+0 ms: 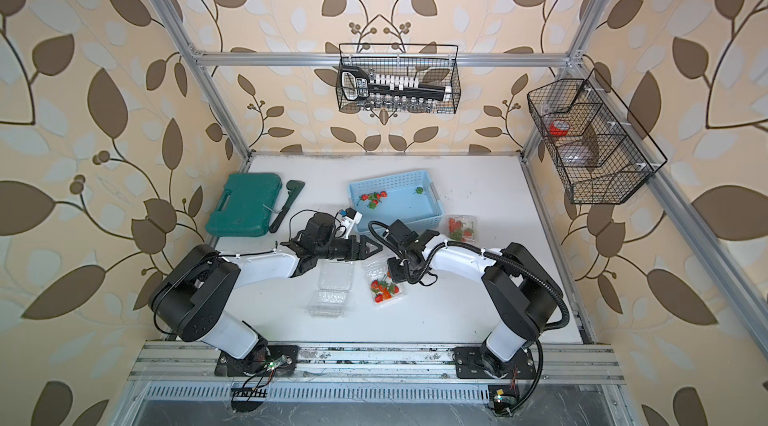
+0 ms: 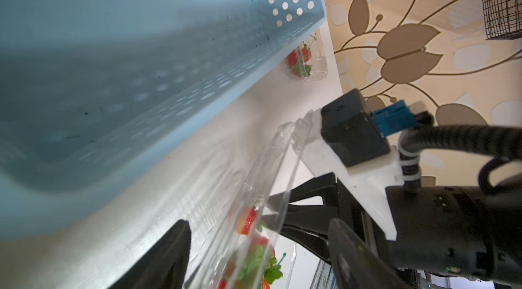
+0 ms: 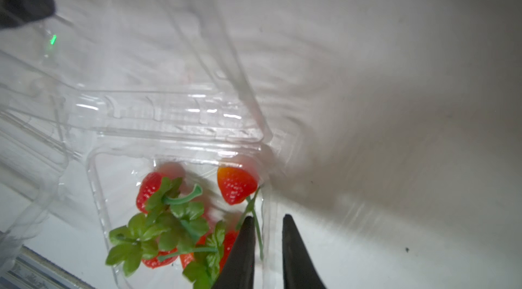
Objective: Pack strawberries into containers
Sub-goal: Close the packing box at the center of the board.
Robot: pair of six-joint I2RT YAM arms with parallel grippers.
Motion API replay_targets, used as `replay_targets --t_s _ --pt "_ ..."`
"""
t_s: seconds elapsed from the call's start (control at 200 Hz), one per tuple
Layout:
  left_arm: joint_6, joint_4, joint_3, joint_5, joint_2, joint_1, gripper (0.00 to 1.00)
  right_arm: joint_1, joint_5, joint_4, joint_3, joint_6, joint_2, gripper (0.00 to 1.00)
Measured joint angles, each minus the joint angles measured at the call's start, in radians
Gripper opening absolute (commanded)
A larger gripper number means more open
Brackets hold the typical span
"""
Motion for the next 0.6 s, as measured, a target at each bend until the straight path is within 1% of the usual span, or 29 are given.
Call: replay_targets --t_s 0.08,0.235,0.37,0.5,0.6 --pt "0.005 0.005 0.0 0.0 0.0 0.0 0.78 -0.002 0.0 0.007 -0.001 0.001 0.0 0.32" --pt "0.007 0.022 0.0 0.003 0.0 -0.001 0.78 -0.017 0.0 0.013 -0.017 0.0 -0.02 0.36" --pt "0.016 0.012 0.008 0.008 -0.001 -0.013 0.78 -0.067 -0.015 0.003 -0.053 0.004 -0.124 0.37" --pt "0.026 -0.001 0.011 0.018 -0.019 -0.026 0.78 -0.147 -0.043 0.013 -0.085 0.008 -0.246 0.38" --pt "0.035 -0.011 0.013 0.018 -0.037 -0.042 0.78 -0.205 -0.081 0.034 -0.138 0.016 -0.304 0.38"
